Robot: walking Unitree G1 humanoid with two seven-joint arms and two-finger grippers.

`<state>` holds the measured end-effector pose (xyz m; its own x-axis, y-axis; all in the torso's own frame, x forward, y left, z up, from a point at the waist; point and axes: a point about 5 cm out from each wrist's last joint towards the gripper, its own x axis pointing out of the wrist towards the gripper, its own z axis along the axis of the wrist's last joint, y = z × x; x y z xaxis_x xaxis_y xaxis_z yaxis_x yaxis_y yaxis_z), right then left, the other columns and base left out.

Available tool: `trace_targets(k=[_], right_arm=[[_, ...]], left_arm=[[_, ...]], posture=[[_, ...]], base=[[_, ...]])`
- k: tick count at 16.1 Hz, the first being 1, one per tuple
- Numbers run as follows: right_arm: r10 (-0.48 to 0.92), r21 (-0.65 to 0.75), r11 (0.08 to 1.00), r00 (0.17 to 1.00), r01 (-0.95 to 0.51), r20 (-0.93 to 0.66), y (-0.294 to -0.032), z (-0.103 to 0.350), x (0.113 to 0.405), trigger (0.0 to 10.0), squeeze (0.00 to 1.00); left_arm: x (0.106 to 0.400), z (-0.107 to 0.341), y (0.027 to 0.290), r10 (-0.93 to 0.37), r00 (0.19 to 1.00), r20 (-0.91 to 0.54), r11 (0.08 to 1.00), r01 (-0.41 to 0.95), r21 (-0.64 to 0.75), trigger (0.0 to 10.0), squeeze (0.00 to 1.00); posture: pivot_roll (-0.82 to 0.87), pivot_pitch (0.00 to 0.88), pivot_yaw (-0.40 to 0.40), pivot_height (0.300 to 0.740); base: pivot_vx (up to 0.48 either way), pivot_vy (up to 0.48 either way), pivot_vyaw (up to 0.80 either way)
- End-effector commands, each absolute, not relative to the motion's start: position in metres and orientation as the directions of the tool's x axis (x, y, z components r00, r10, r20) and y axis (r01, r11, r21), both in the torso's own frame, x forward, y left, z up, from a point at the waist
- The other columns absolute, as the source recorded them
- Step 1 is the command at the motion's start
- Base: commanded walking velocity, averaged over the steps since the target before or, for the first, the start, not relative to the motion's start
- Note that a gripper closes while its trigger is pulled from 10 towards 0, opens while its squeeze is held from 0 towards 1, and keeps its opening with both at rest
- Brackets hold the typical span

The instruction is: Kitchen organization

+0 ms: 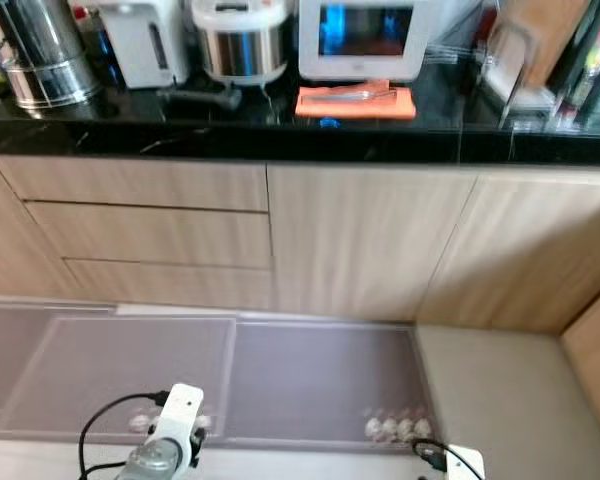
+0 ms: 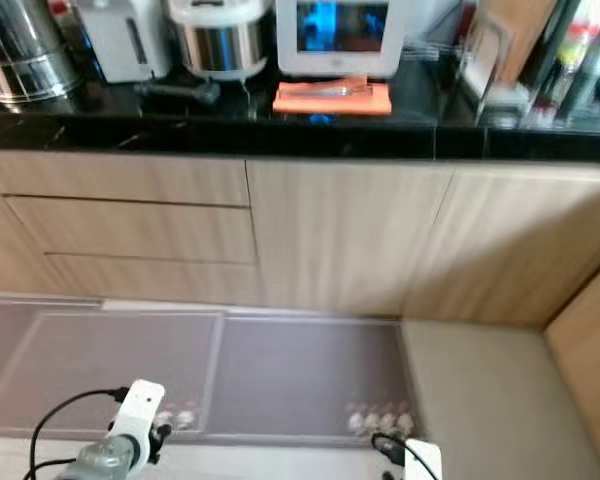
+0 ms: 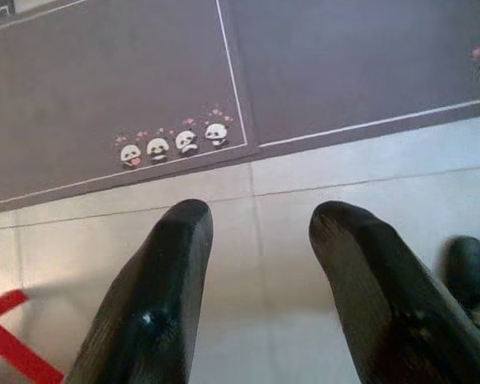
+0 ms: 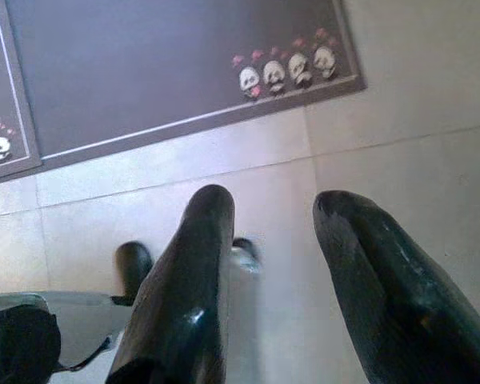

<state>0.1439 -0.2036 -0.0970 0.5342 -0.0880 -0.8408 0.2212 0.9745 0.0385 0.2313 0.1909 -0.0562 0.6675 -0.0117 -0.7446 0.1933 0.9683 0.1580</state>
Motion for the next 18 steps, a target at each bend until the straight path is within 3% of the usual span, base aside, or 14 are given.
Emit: trace_targets(k=[1, 18], right_arm=[[-0.103, 0.023, 0.973, 0.524, 0.23, -0.845, -0.209, -0.0979, 0.1386, 10.0, 0.0], [-0.093, 0.032, 0.974, 0.527, 0.224, -0.845, -0.2081, -0.0975, 0.1406, 10.0, 0.0]], left_arm=[[0.23, -0.0579, 0.1858, -0.028, 0.656, -0.754, 0.966, 0.212, 0.148, 10.0, 0.0], [0.2317, -0.0567, 0.187, -0.023, 0.657, -0.753, 0.967, 0.206, 0.15, 10.0, 0.0]], posture=[[-0.01, 0.0, 0.012, 0.74], [0.01, 0.0, 0.015, 0.74]], base=[[0.0, 0.446, 0.0], [0.0, 0.45, 0.0]])
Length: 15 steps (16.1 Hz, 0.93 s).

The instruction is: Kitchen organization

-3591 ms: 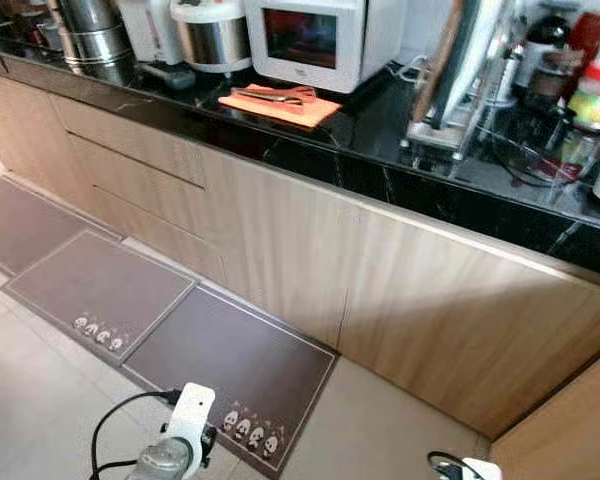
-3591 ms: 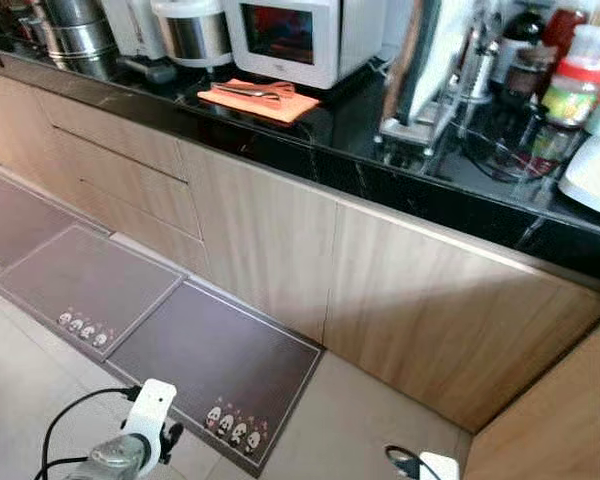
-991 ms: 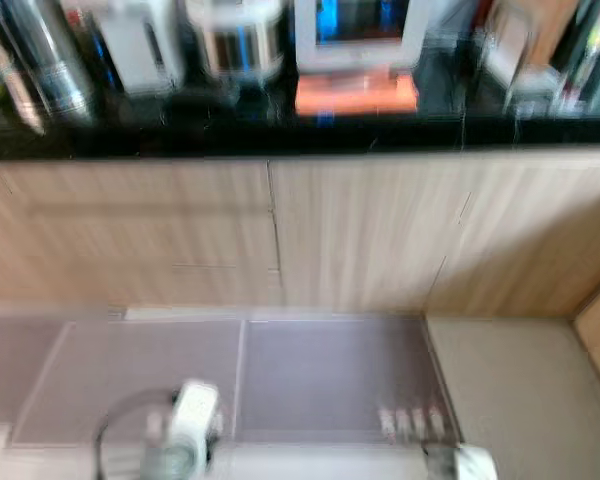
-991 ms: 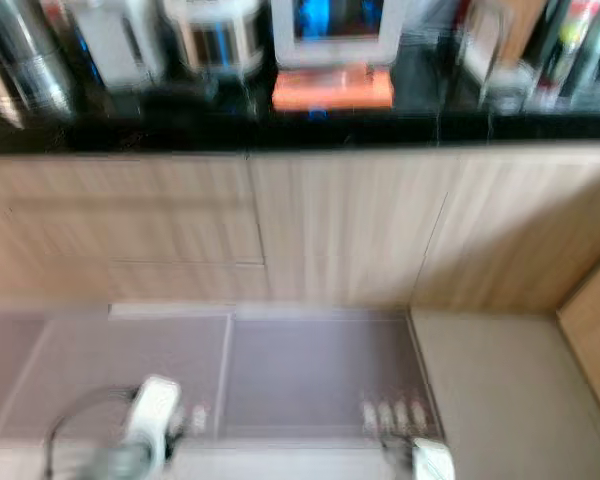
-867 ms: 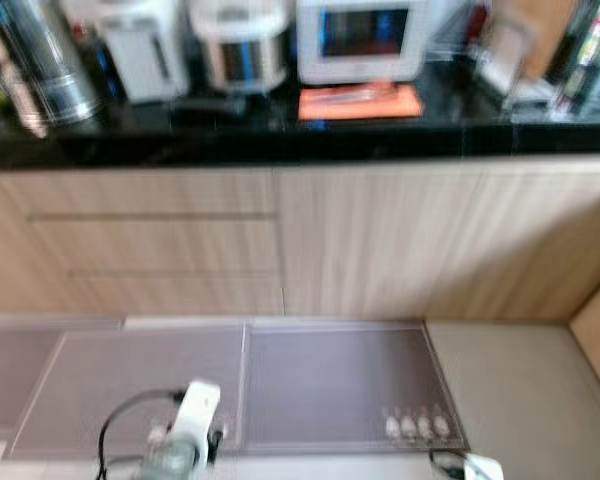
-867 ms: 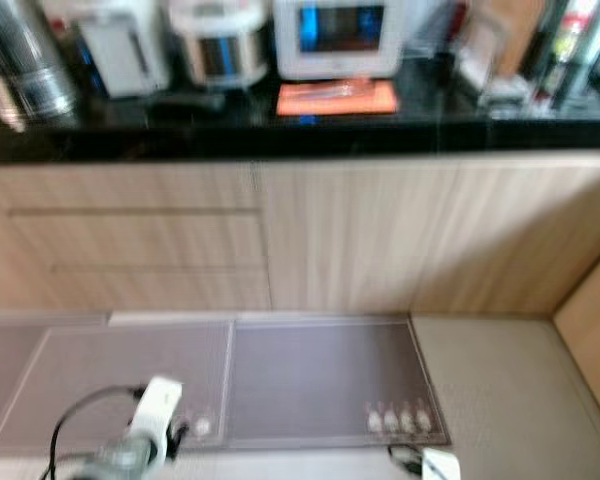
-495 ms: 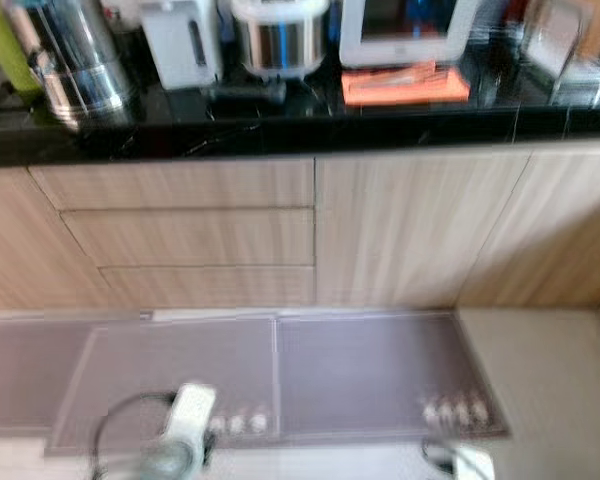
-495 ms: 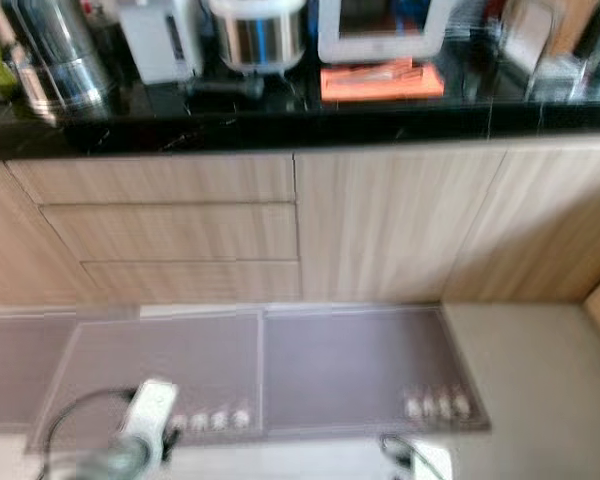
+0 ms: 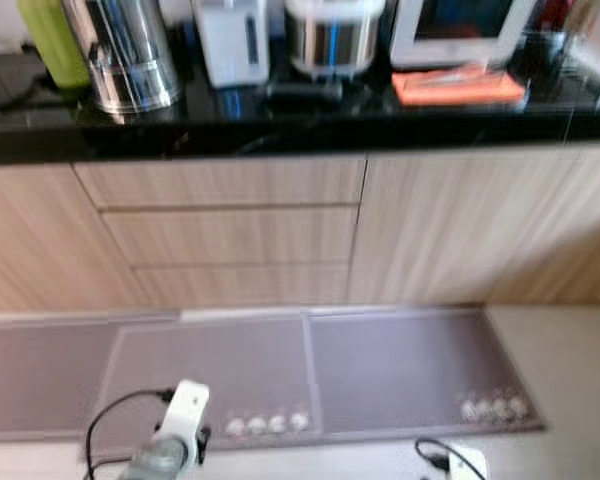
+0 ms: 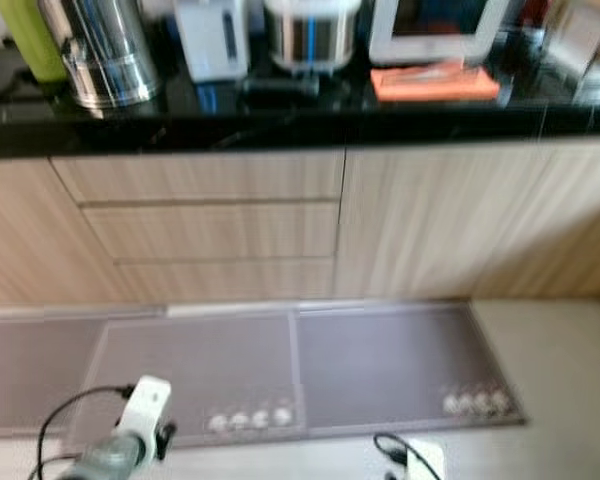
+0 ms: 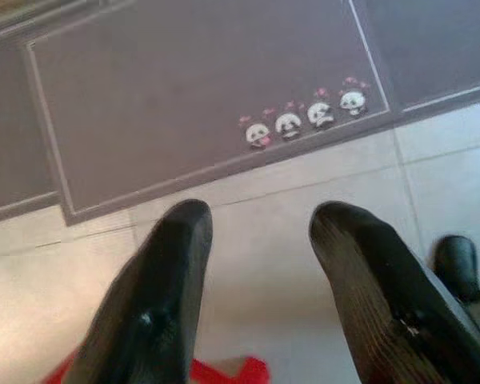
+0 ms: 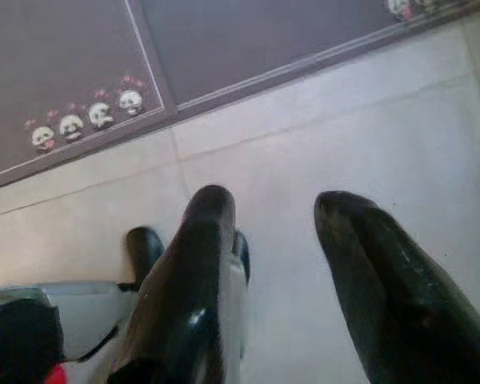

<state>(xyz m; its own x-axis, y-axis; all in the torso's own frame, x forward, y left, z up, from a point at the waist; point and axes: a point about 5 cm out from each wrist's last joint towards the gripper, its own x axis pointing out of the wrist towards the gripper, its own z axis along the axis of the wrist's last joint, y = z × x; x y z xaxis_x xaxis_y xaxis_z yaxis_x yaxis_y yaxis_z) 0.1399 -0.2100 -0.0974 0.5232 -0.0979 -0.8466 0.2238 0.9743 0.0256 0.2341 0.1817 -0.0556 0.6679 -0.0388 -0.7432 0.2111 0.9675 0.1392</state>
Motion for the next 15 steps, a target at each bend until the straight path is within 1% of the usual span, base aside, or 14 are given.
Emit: trace_targets(k=[1, 10, 12, 14, 15], right_arm=[[-0.094, 0.032, 0.974, 0.527, 0.224, -0.845, -0.2081, -0.0974, 0.1407, 10.0, 0.0], [-0.088, 0.046, 0.972, 0.54, 0.229, -0.837, -0.2086, -0.0962, 0.1432, 10.0, 0.0], [-0.077, 0.034, 0.982, 0.552, 0.188, -0.83, -0.2089, -0.0951, 0.145, 10.0, 0.0], [-0.072, 0.031, 0.984, 0.555, 0.173, -0.829, -0.2089, -0.0948, 0.1455, 10.0, 0.0], [-0.079, 0.042, 0.979, 0.553, 0.201, -0.829, -0.2089, -0.0953, 0.1444, 10.0, 0.0]], left_arm=[[0.2322, -0.0564, 0.1872, -0.021, 0.66, -0.751, 0.964, 0.211, 0.158, 10.0, 0.0], [0.2339, -0.0555, 0.1859, -0.024, 0.661, -0.75, 0.963, 0.217, 0.16, 10.0, 0.0], [0.2335, -0.0558, 0.1858, -0.025, 0.659, -0.752, 0.965, 0.213, 0.155, 10.0, 0.0], [0.2332, -0.056, 0.1858, -0.025, 0.658, -0.753, 0.967, 0.208, 0.149, 10.0, 0.0], [0.2331, -0.0561, 0.1858, -0.025, 0.659, -0.752, 0.967, 0.206, 0.149, 10.0, 0.0]], posture=[[0.01, 0.0, 0.015, 0.74], [0.01, 0.008, 0.011, 0.74], [0.01, 0.008, 0.01, 0.74], [0.01, 0.008, 0.009, 0.74], [0.02, 0.009, 0.009, 0.74]], base=[[0.0, 0.326, 0.0], [0.0, 0.0, 0.0], [0.0, 0.0, 0.0], [0.0, 0.0, 0.8], [0.0, 0.0, 0.0]])
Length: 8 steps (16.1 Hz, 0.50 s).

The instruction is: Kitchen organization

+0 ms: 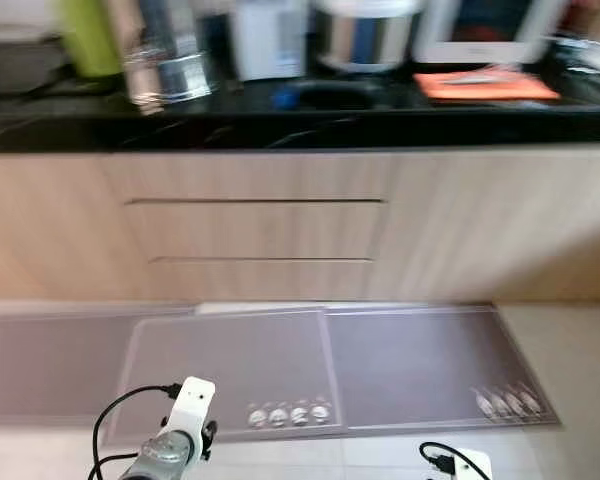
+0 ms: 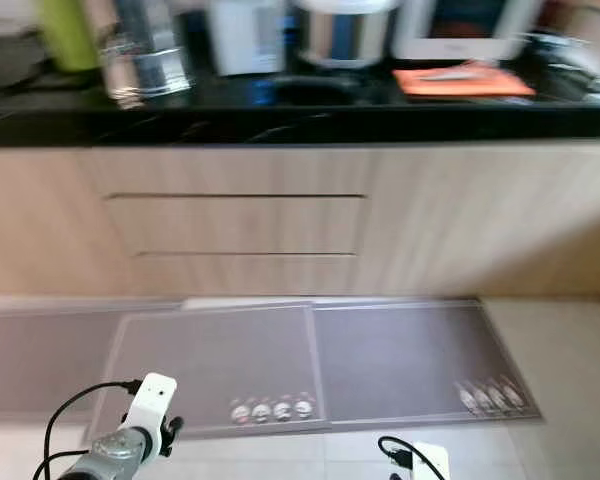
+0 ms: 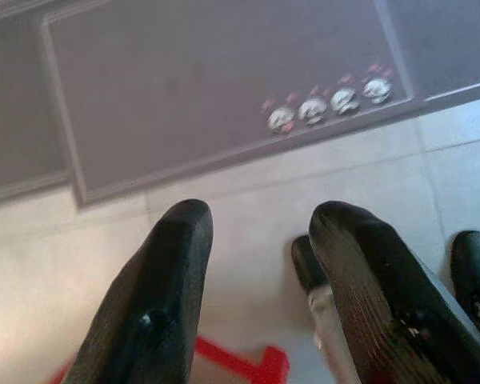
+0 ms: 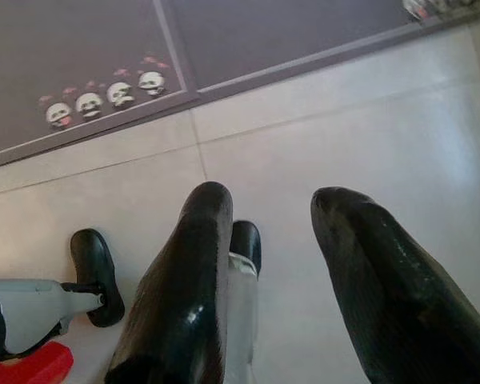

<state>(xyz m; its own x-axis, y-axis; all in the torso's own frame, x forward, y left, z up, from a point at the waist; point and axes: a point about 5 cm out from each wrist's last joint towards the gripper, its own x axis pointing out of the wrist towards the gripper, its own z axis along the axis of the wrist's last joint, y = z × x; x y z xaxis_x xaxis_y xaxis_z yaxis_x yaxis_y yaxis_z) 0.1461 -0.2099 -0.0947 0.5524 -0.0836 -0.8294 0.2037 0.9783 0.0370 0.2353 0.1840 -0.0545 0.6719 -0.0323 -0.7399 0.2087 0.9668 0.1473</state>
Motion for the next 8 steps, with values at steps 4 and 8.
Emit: trace_targets(k=[4, 8], right_arm=[[-0.076, 0.025, 0.985, 0.556, 0.172, -0.828, -0.21, -0.0947, 0.145, 10.0, 0.0], [-0.084, 0.03, 0.981, 0.552, 0.194, -0.83, -0.21, -0.0951, 0.1446, 10.0, 0.0]], left_arm=[[0.2331, -0.0562, 0.1852, -0.026, 0.659, -0.752, 0.967, 0.206, 0.148, 10.0, 0.0], [0.2333, -0.0561, 0.1851, -0.026, 0.66, -0.751, 0.968, 0.203, 0.145, 10.0, 0.0]], posture=[[0.02, 0.006, 0.007, 0.74], [0.01, 0.002, 0.007, 0.74]], base=[[0.0, 0.0, 0.0], [0.0, 0.0, 0.52]])
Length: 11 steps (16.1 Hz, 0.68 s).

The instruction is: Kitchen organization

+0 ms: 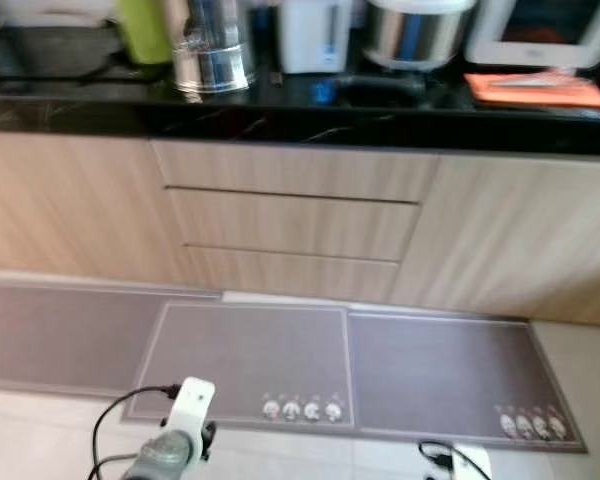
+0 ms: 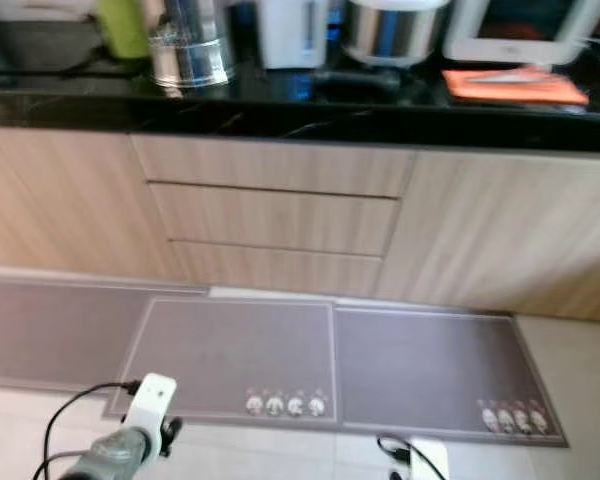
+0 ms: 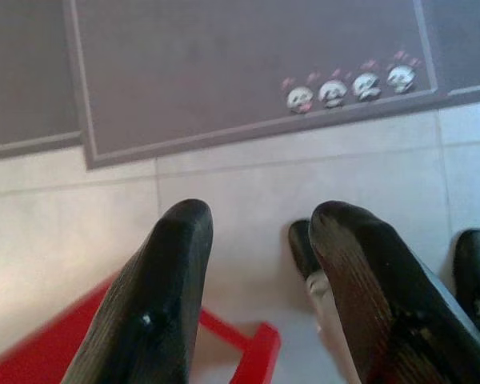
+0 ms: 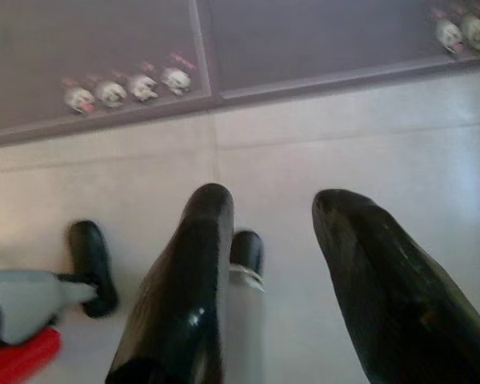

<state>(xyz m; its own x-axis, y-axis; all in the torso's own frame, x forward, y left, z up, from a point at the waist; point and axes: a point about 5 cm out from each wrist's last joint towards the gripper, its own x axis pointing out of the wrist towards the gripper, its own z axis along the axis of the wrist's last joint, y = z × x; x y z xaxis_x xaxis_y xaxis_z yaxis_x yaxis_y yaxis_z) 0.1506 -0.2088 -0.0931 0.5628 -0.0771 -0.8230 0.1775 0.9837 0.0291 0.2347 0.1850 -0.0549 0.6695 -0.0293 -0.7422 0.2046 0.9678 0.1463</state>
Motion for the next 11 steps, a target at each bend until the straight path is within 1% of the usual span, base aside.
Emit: trace_targets(k=[1, 4, 5, 6, 8, 9, 10, 11], right_arm=[[-0.085, 0.027, 0.981, 0.552, 0.192, -0.83, -0.2101, -0.0951, 0.1446, 10.0, 0.0], [-0.084, 0.013, 0.985, 0.549, 0.17, -0.831, -0.2107, -0.0949, 0.145, 10.0, 0.0], [-0.083, -0.003, 0.989, 0.55, 0.145, -0.831, -0.2113, -0.0945, 0.1457, 10.0, 0.0], [-0.084, 0.007, 0.987, 0.551, 0.161, -0.83, -0.2111, -0.0946, 0.1453, 10.0, 0.0], [-0.09, 0.012, 0.984, 0.552, 0.177, -0.829, -0.2112, -0.0947, 0.145, 10.0, 0.0], [-0.088, 0.001, 0.988, 0.552, 0.158, -0.829, -0.2115, -0.0944, 0.1455, 10.0, 0.0], [-0.087, -0.027, 0.993, 0.55, 0.115, -0.83, -0.2125, -0.0939, 0.1464, 10.0, 0.0], [-0.085, -0.029, 0.993, 0.551, 0.111, -0.83, -0.2125, -0.0939, 0.1465, 10.0, 0.0]], left_arm=[[0.2332, -0.0561, 0.1851, -0.026, 0.66, -0.751, 0.968, 0.204, 0.146, 10.0, 0.0], [0.2332, -0.0561, 0.1848, -0.026, 0.66, -0.751, 0.968, 0.203, 0.145, 10.0, 0.0], [0.2333, -0.0561, 0.1847, -0.026, 0.66, -0.751, 0.968, 0.203, 0.145, 10.0, 0.0], [0.2331, -0.0563, 0.1846, -0.026, 0.66, -0.751, 0.969, 0.202, 0.144, 10.0, 0.0], [0.2331, -0.0563, 0.1844, -0.026, 0.659, -0.751, 0.969, 0.203, 0.144, 10.0, 0.0], [0.233, -0.0563, 0.1844, -0.027, 0.659, -0.752, 0.969, 0.203, 0.142, 10.0, 0.0], [0.2329, -0.0564, 0.1843, -0.028, 0.658, -0.752, 0.969, 0.203, 0.142, 10.0, 0.0], [0.2328, -0.0565, 0.1843, -0.028, 0.658, -0.752, 0.969, 0.203, 0.141, 10.0, 0.0]], posture=[[0.01, 0.001, 0.007, 0.74], [0.01, 0.0, 0.007, 0.74], [0.01, 0.0, 0.007, 0.74], [0.02, 0.0, 0.006, 0.74], [0.01, 0.0, 0.006, 0.74], [0.01, 0.0, 0.005, 0.74], [0.01, 0.0, 0.004, 0.74], [0.01, 0.0, 0.004, 0.74]], base=[[0.0, 0.0, 0.0], [0.0, 0.0, 0.0], [0.0, 0.0, 0.59], [0.0, 0.0, 0.47], [0.0, 0.0, 0.0], [0.251, 0.0, 0.0], [0.247, 0.0, 0.54], [0.251, 0.0, 0.8]])
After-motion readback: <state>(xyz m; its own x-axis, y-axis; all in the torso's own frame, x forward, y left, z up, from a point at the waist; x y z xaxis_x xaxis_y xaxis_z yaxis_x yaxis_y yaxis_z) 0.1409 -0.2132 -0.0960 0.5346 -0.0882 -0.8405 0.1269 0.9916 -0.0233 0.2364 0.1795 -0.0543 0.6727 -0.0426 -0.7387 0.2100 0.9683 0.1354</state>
